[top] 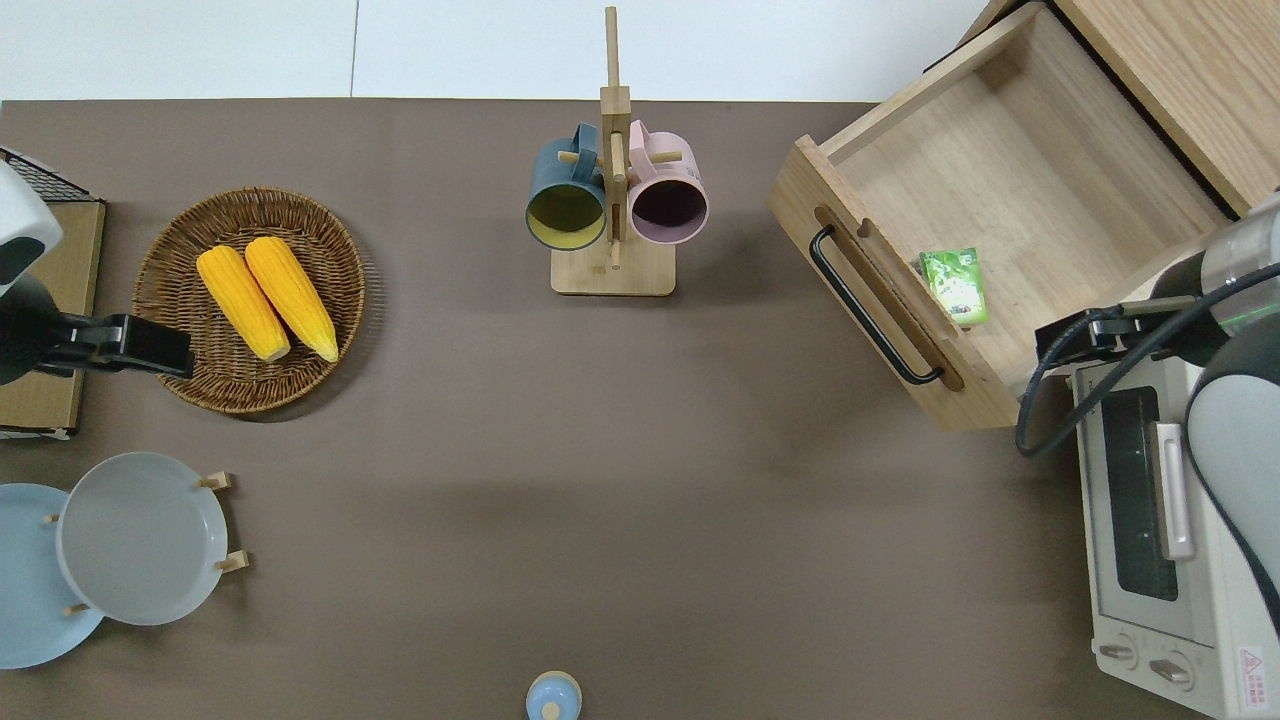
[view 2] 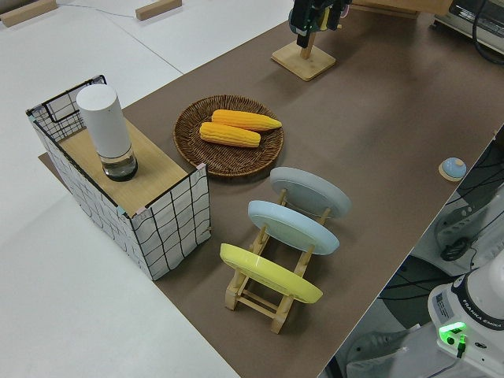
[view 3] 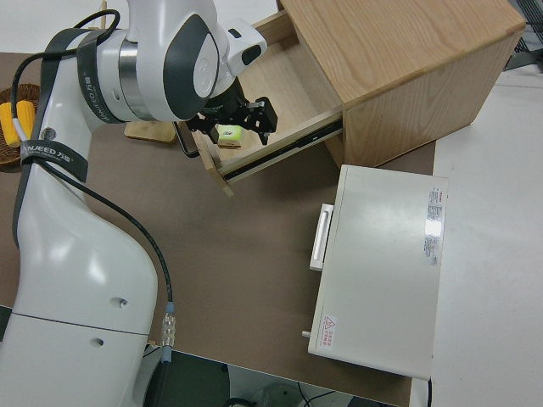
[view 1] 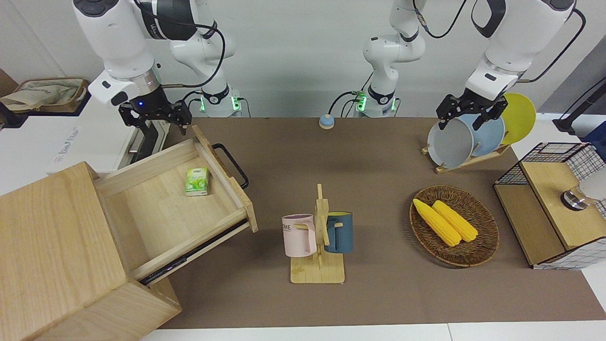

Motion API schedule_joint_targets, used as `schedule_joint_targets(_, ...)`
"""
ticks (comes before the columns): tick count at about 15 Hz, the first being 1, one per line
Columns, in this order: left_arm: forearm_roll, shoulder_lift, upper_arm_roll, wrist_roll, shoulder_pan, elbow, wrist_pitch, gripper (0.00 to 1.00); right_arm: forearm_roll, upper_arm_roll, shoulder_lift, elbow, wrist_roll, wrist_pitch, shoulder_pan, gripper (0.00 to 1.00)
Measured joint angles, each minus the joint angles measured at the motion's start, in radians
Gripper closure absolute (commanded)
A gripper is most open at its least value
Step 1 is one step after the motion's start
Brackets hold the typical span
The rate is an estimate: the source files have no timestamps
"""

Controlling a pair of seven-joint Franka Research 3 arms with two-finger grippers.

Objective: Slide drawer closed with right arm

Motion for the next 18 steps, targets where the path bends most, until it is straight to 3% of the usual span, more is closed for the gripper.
schedule_joint_targets(13, 0.0, 0.0, 0.0, 0.0, 0.0, 0.0, 0.0, 0.01, 0.0, -0.002, 0.001, 0.0, 0.0, 0.006, -0.001, 0.023)
schedule_joint_targets(16, 0.0, 0.0, 0.0, 0.0, 0.0, 0.0, 0.0, 0.01, 0.0, -0.001, 0.001, 0.0, 0.0, 0.006, -0.001, 0.178)
schedule_joint_targets(17, 0.0, 0.0, 0.0, 0.0, 0.0, 0.0, 0.0, 0.01, 0.0, 0.0, 0.001, 0.0, 0.0, 0.006, -0.001, 0.29)
schedule_joint_targets(18, 0.0, 0.0, 0.0, 0.0, 0.0, 0.0, 0.0, 0.01, 0.0, 0.001, 0.001, 0.0, 0.0, 0.006, -0.001, 0.486)
